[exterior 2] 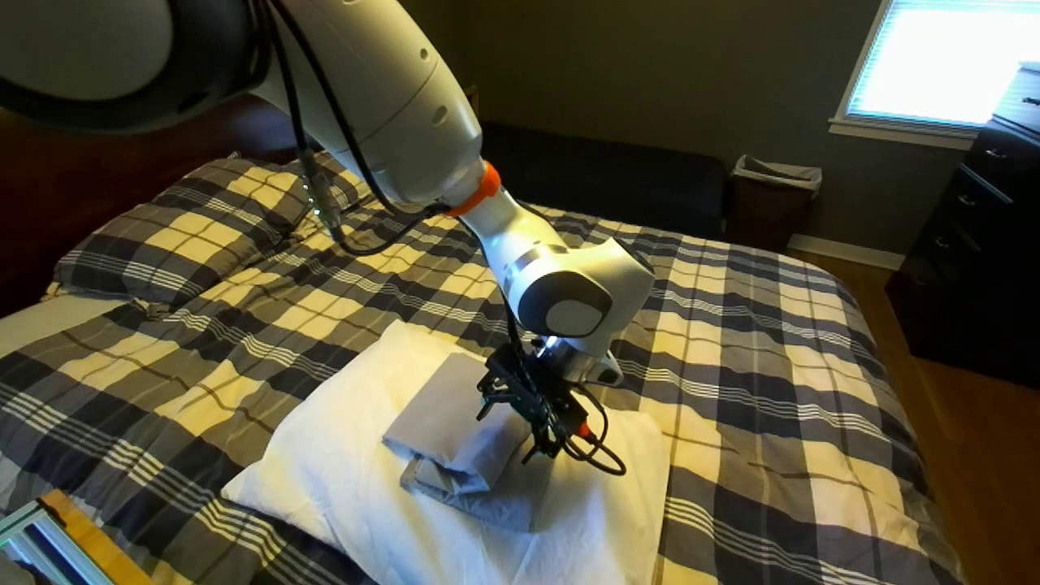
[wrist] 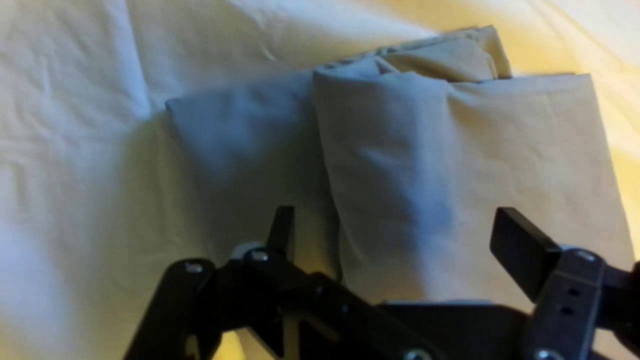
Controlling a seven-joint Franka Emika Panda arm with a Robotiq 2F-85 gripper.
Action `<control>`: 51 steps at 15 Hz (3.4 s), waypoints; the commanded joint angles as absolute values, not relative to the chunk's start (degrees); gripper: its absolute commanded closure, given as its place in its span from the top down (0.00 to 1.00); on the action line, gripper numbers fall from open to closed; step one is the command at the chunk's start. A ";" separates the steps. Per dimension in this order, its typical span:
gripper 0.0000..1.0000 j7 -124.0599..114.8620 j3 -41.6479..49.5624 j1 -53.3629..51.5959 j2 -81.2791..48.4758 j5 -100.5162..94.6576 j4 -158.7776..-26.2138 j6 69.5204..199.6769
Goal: Place the sheet that is at the bottom, on the sheet on top of it
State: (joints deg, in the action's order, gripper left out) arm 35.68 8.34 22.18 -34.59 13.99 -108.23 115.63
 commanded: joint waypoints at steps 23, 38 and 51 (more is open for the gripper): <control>0.01 39.19 0.93 20.56 -21.45 17.49 -117.57 116.75; 0.01 47.25 1.14 11.67 -4.80 21.12 -127.65 110.41; 0.01 56.96 1.17 8.94 -13.08 25.41 -124.64 102.65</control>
